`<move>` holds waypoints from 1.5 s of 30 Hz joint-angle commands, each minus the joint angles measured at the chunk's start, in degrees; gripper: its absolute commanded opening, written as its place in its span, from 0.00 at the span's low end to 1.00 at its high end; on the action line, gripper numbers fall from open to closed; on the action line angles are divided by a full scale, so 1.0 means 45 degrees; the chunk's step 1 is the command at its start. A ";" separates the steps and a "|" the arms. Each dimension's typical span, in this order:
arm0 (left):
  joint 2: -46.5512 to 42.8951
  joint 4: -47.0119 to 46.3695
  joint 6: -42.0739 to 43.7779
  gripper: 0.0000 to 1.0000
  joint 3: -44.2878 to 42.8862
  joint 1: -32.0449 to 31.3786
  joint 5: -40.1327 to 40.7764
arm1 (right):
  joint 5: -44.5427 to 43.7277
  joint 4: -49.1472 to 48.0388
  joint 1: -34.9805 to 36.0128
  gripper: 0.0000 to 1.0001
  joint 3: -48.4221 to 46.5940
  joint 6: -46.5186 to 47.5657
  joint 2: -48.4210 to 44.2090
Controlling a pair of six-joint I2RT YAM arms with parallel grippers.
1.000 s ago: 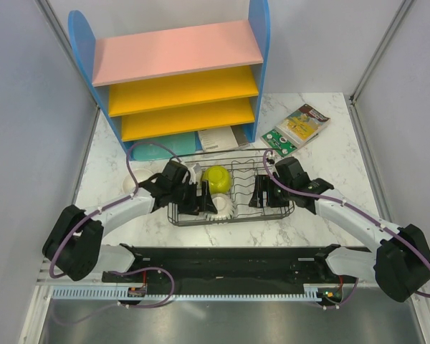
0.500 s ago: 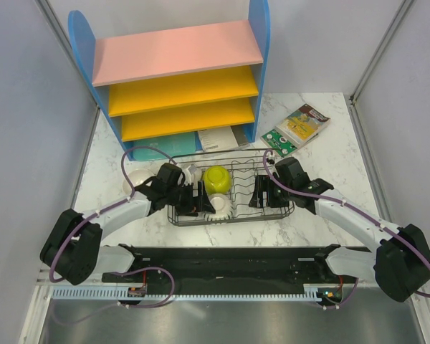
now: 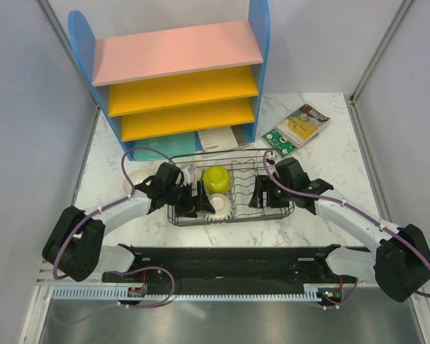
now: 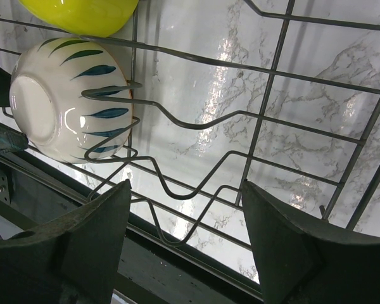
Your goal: Unload the bowls from the dish rack
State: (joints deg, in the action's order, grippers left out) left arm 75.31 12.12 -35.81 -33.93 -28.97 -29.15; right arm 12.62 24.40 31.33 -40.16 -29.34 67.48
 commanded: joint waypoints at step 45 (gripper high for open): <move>0.1351 -0.6172 -0.1927 0.70 0.1155 0.0305 -0.3719 | 0.0183 -0.0560 -0.0010 0.78 0.0351 -0.0257 -0.0055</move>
State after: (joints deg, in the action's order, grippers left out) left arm 83.22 -17.58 -45.47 -27.70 -27.81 -44.29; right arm 13.08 23.44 31.33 -39.18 -30.06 67.55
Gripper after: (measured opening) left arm 0.720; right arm 0.781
